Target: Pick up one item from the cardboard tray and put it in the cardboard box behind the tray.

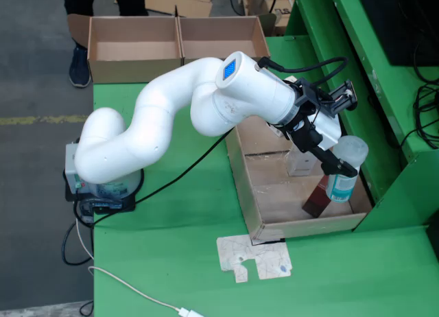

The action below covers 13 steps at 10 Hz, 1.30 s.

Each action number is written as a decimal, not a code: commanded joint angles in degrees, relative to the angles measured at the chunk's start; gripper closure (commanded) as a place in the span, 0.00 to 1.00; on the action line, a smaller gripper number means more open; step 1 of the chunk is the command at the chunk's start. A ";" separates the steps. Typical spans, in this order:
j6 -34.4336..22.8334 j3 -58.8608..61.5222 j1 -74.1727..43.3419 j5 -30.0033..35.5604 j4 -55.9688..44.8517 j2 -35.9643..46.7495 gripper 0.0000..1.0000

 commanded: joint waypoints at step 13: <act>-16.55 1.58 -20.23 24.33 -36.03 17.98 1.00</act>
